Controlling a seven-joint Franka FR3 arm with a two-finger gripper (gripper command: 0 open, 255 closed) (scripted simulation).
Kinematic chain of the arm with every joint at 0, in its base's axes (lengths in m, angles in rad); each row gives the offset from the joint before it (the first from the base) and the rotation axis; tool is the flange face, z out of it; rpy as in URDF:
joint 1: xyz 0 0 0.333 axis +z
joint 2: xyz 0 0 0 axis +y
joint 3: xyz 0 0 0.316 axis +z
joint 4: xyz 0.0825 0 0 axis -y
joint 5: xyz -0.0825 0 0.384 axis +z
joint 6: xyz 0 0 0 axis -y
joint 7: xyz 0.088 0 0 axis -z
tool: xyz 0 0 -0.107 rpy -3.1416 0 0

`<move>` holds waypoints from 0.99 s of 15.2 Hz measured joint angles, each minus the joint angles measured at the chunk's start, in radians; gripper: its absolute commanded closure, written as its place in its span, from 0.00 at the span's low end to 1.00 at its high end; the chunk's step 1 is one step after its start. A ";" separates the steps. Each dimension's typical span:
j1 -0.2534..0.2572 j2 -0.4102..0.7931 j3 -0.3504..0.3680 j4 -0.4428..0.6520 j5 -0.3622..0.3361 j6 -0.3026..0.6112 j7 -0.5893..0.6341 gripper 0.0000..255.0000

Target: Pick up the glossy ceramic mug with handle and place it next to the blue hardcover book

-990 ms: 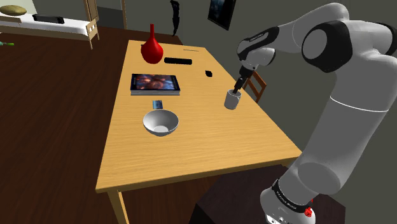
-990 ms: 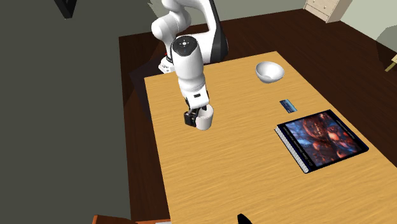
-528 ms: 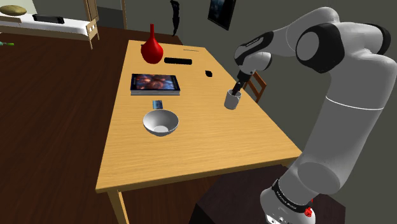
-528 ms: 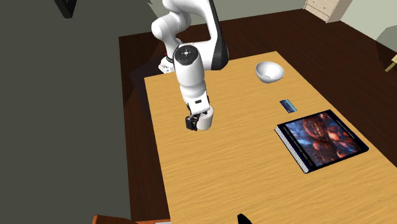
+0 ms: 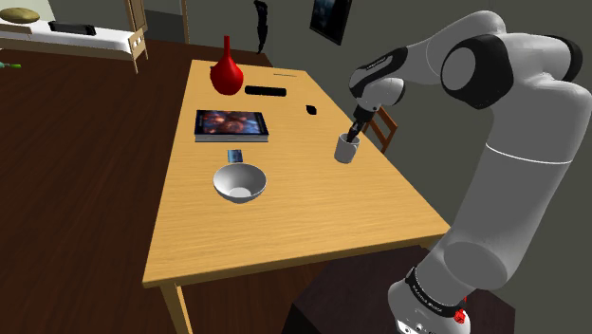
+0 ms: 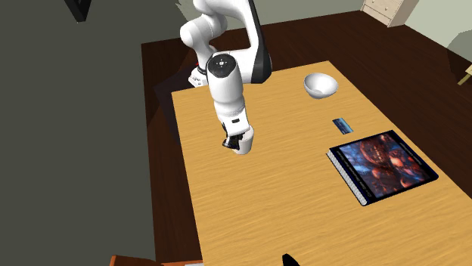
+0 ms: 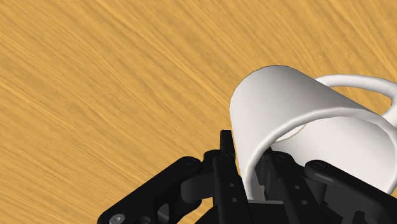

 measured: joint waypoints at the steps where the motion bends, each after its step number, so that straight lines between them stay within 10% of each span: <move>1: 0.000 0.000 0.000 0.000 0.000 0.000 0.000 1.00; 15: 0.013 -0.051 -0.014 0.033 -0.046 -0.071 0.039 1.00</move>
